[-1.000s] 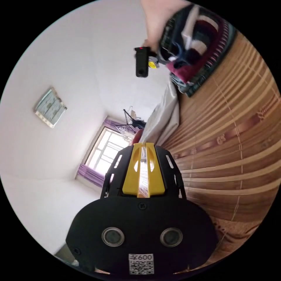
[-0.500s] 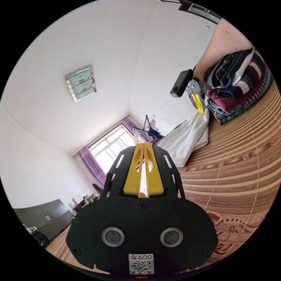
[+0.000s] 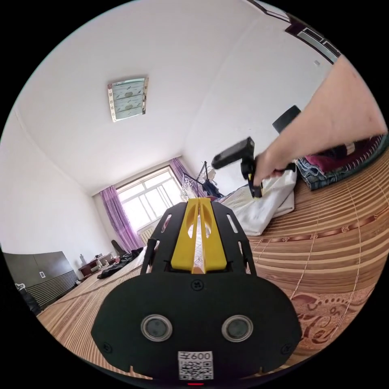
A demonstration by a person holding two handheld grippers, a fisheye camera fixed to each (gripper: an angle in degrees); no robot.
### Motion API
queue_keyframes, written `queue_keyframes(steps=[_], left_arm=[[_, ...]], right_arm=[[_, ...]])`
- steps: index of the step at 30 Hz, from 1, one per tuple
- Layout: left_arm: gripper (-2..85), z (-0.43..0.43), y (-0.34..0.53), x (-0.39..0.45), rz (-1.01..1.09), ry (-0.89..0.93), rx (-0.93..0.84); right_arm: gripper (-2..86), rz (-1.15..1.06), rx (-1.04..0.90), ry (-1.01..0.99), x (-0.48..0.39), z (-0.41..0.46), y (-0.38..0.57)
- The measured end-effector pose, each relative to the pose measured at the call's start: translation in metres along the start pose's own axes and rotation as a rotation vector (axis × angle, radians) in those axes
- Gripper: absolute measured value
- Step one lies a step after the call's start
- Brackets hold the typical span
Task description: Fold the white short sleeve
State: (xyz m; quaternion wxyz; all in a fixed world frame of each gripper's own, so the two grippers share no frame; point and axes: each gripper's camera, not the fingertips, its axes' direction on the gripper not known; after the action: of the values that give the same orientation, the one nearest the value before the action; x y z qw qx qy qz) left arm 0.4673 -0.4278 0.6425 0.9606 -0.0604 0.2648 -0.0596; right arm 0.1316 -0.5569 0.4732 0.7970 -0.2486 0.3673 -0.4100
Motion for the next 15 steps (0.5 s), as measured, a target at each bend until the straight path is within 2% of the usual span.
queue_keyframes(steps=[3,8,13,15], left_arm=[[0.8,0.005,0.002,-0.006,-0.01,0.003,-0.001],[0.8,0.011,0.004,-0.014,-0.031,0.001,-0.02],[0.7,0.013,0.001,-0.008,0.016,0.013,-0.02],[0.7,0.014,-0.001,-0.003,0.052,0.026,-0.027]], right_arm=[[-0.8,-0.037,0.058,0.078,-0.016,-0.001,0.005],[-0.8,0.213,0.169,-0.174,0.021,-0.001,0.026],[-0.8,-0.051,0.049,-0.151,0.003,-0.021,0.04],[-0.8,-0.088,0.001,-0.166,0.0,-0.029,0.048]])
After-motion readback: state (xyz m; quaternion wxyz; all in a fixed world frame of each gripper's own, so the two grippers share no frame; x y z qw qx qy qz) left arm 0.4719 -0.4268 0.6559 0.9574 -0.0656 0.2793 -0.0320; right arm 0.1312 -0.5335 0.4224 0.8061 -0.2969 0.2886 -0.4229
